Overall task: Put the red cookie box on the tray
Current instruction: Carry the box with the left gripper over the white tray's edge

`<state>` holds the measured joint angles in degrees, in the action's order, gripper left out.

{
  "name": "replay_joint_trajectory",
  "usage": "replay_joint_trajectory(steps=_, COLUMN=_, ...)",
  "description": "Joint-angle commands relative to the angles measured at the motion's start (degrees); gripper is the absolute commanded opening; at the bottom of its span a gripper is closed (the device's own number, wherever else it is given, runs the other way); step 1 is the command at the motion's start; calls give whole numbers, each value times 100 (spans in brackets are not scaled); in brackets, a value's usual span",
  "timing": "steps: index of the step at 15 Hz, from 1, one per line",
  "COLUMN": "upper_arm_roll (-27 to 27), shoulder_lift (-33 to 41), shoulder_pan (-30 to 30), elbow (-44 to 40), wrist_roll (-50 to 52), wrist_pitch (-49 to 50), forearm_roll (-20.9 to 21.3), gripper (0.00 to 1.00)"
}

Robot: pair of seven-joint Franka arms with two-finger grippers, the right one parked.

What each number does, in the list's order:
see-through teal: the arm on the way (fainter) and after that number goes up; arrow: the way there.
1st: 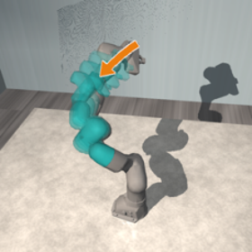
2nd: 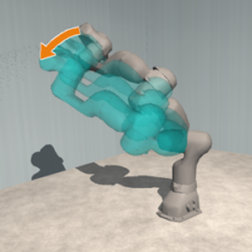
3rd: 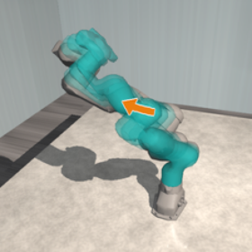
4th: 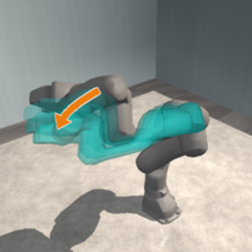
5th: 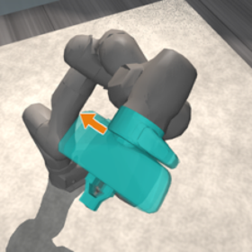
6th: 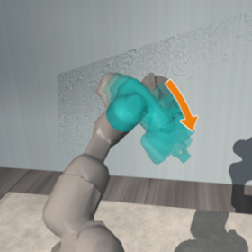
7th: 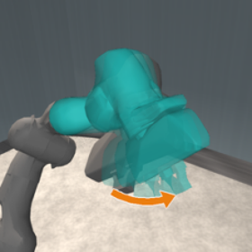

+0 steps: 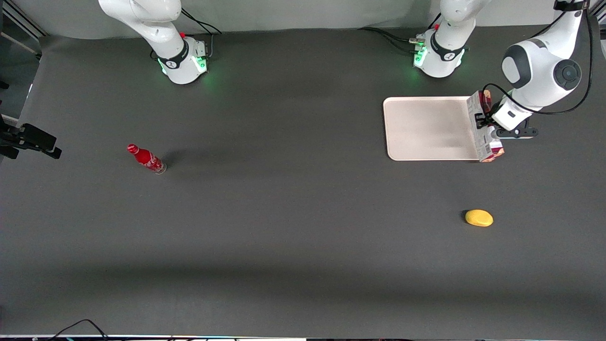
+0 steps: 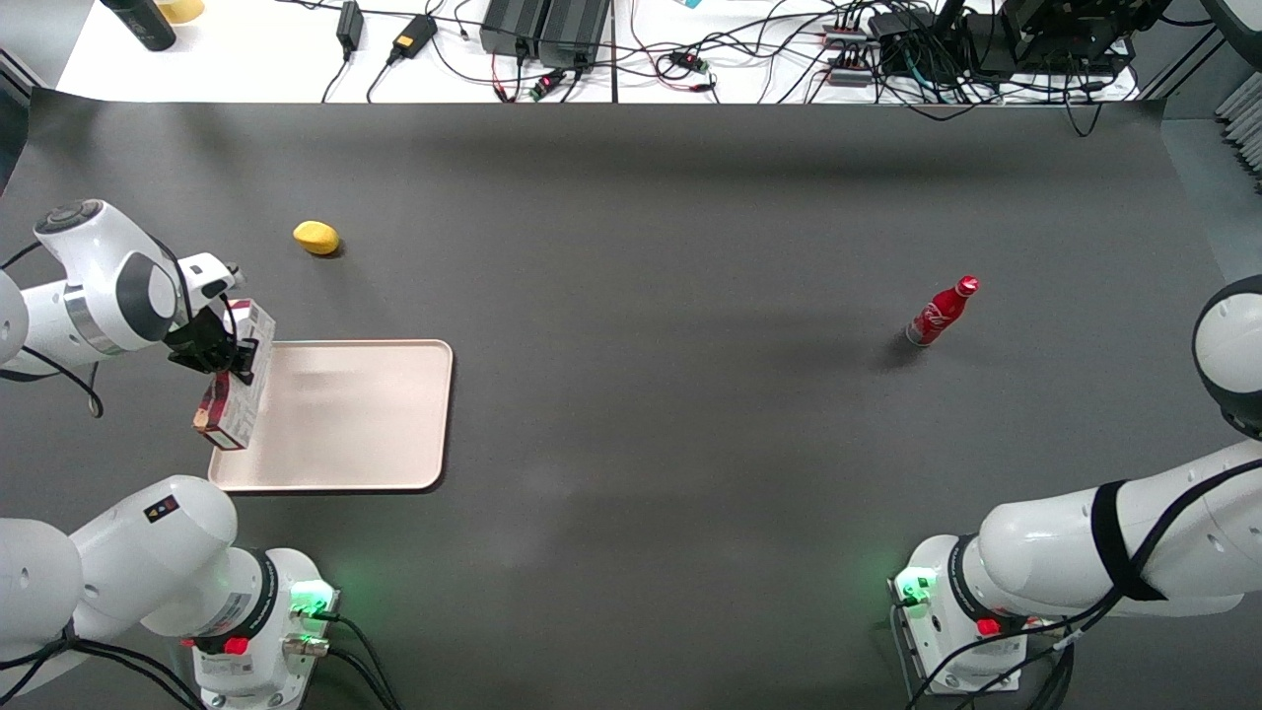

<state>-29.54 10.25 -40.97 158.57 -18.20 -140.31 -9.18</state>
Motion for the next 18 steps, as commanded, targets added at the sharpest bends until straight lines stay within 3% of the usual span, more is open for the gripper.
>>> replay_joint_trajectory(steps=1, upper_arm_roll=63, shoulder_lift=-23, shoulder_pan=220, elbow=314, wrist_roll=-26, wrist_pitch=-417, forearm_roll=-84, gripper=0)
replay_joint_trajectory(steps=13, upper_arm_roll=98, shoulder_lift=-208, shoulder_pan=177, elbow=429, wrist_roll=-412, wrist_pitch=-603, forearm_roll=-49, gripper=0)
replay_joint_trajectory(steps=18, upper_arm_roll=106, shoulder_lift=-164, shoulder_pan=-350, elbow=429, wrist_roll=-975, wrist_pitch=-612, forearm_roll=-40, gripper=0)
